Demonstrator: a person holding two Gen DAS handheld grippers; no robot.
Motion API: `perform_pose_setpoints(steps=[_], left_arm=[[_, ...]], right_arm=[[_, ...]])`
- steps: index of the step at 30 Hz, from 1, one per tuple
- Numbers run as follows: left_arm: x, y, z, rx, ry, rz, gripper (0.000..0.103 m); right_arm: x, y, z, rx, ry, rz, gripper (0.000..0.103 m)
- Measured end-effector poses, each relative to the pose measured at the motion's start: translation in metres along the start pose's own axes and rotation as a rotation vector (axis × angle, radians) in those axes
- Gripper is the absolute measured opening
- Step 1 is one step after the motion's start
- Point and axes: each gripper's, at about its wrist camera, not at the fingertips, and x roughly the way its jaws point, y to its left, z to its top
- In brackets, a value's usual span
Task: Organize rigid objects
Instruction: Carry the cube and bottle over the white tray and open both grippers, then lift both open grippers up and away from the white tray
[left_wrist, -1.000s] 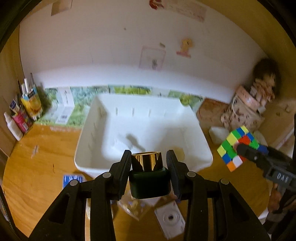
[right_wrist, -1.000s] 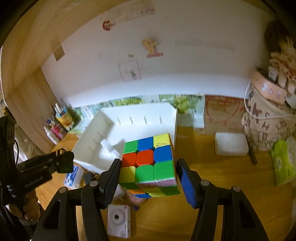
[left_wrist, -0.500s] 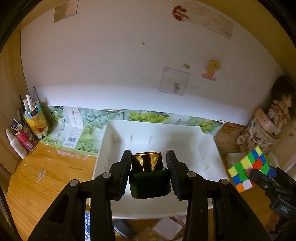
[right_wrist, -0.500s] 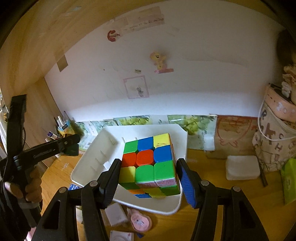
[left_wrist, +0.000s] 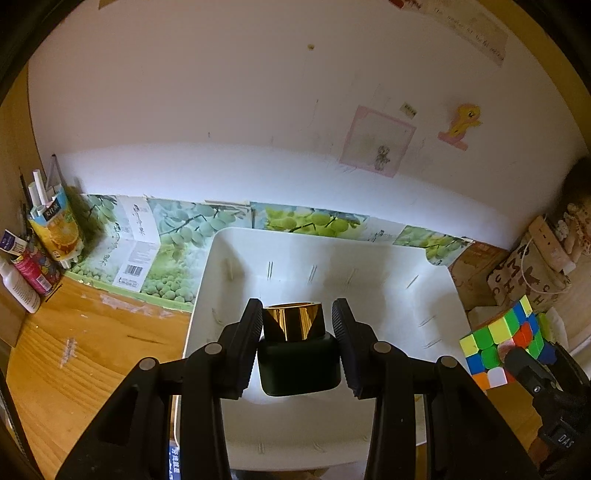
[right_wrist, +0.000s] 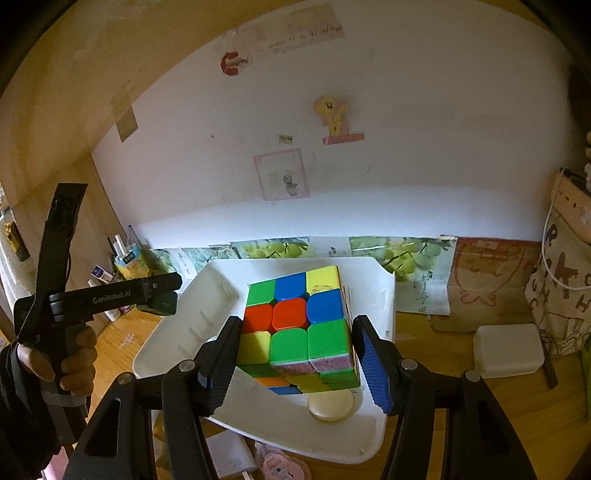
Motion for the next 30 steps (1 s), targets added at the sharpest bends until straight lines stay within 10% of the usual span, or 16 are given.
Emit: perform_pose_setpoints(steps=[13,20,30], left_arm=[[0.028,-0.002,0.002,0.010,0.066,0.015,0.043],[0.018,-0.006,0.004,0.017,0.034,0.006,0.072],[-0.011,-0.012,-0.004,0.003,-0.009,0.019,0.072]], right_arm=[[0.019,-0.003,0.002,0.033,-0.014,-0.002,0.061],[0.013,-0.006,0.003,0.037,-0.018,-0.005,0.062],[-0.011,-0.002,0.003,0.028,-0.047,0.016,0.072]])
